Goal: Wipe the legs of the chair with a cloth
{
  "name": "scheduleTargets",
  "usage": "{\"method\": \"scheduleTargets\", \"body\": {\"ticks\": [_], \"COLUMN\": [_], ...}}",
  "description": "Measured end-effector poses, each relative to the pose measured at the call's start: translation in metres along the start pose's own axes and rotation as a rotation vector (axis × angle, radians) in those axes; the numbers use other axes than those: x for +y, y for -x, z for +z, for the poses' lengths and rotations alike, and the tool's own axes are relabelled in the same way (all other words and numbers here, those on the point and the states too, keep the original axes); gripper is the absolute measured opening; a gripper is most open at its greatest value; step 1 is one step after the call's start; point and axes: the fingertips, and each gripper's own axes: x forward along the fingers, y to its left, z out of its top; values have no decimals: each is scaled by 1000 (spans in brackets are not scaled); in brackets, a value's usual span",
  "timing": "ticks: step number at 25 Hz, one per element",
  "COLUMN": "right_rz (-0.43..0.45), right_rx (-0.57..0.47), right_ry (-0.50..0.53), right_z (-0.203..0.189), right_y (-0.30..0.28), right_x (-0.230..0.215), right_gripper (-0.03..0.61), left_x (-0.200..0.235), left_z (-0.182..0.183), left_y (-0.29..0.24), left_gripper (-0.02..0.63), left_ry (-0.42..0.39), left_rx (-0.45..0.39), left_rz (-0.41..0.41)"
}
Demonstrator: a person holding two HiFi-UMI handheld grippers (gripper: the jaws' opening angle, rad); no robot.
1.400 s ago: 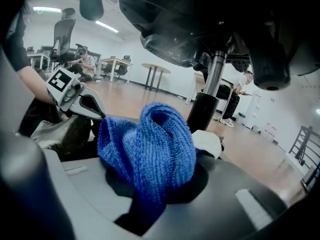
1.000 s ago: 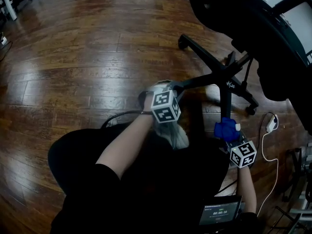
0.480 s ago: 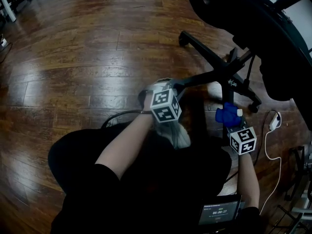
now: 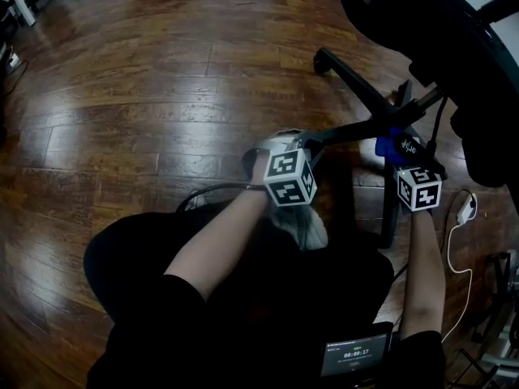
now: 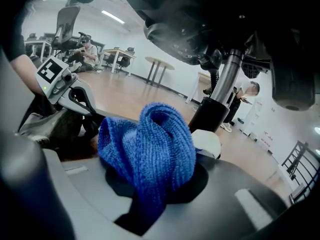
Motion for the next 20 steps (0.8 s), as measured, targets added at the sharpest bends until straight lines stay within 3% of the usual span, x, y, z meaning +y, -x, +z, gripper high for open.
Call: {"method": "scheduleTargets", "body": {"ticks": [6,9,12,14,16,18,20], "right_rz": [-42,-11,20,34,50,56,48], "right_rx": [32,62,61,62,64,68,79], "right_ry": [81,143,132,129,129,132,144], "right_z": [-10,-28,-46,-59,-71,-79,-84], "right_y": [11,25,45,59,71,78,83], "right_x": [15,38,55,66,76,83,89], "right_gripper": [75,75,75,75,75,75,75], "left_x": [-2,-2,5,9,9,8,10], "left_z": [0,-1,14,20,13,2,-10], "left_y": [-1,2,16,24,23,16,6], "left_gripper": [1,2,39,50,104,218,254], "left_ry": [14,16,49,29,16,50,76], "left_rx": [-7,-4,-81,-90,-54,-16,32], "left_rz": [-25,-18,-2,18,8,-27,-58]}}
